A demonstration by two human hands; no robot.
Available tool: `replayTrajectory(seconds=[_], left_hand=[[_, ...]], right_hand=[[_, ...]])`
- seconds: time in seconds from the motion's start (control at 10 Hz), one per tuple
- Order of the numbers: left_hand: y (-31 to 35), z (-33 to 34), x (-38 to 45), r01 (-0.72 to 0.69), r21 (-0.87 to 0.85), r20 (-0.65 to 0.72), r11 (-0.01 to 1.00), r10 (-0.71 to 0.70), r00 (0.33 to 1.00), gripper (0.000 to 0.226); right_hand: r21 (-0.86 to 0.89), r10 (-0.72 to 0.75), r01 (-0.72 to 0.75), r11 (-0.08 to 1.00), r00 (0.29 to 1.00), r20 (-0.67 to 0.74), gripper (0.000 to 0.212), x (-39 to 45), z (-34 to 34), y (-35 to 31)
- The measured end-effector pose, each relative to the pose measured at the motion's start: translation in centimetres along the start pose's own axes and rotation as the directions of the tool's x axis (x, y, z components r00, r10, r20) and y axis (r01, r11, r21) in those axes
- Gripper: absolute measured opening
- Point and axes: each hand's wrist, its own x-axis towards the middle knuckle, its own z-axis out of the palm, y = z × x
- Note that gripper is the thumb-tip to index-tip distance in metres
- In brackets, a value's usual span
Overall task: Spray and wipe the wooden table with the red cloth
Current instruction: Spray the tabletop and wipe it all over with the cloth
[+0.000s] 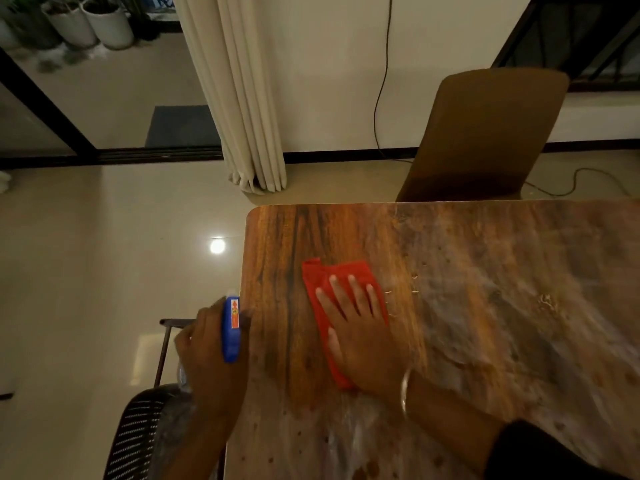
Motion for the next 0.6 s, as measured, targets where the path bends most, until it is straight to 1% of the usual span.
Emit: replayTrajectory(seconds=[0.1,0.2,0.3,0.4,0.5,0.6], left_hand=[[3.4,-0.6,3.3,-0.069,-0.130,-0.017,0.989,0.068,0.998,0.028],[8.2,-1.5,5.4,-0.162,-0.308,-0.046,0.938,0.155,0.987,0.040],[11.7,-1.4,5.3,-0.226,-0.350,-0.011,0.909,0.238,0.971,0.046],[14.1,-1.0,5.8,-0.176,-0.393,0.044,0.902,0.210,0.977,0.050],[15.7,-0.6,6.0,-0.132,-0.447,0.042,0.885,0.168,0.985,0.046],[16.5,0.6,6.3,-0.013,-0.501,0.085,0.865,0.064,0.994,0.037]], right_hand=[[0.012,-0.018,0.017,1.000,0.997,0.071,0.079,-2.4,-0.2,1.6],[-0.016,0.104,-0.103,0.995,0.992,0.077,0.073,4.9,-2.4,4.8],[-0.004,0.268,-0.270,0.963,0.952,0.146,0.076,13.1,-5.0,7.9],[-0.005,0.274,-0.276,0.961,0.952,0.135,0.075,14.2,-4.7,8.3],[-0.012,0.213,-0.213,0.977,0.972,0.096,0.074,7.9,-3.3,5.6],[-0.011,0.143,-0.143,0.990,0.989,0.027,0.079,-1.3,-1.6,3.7]])
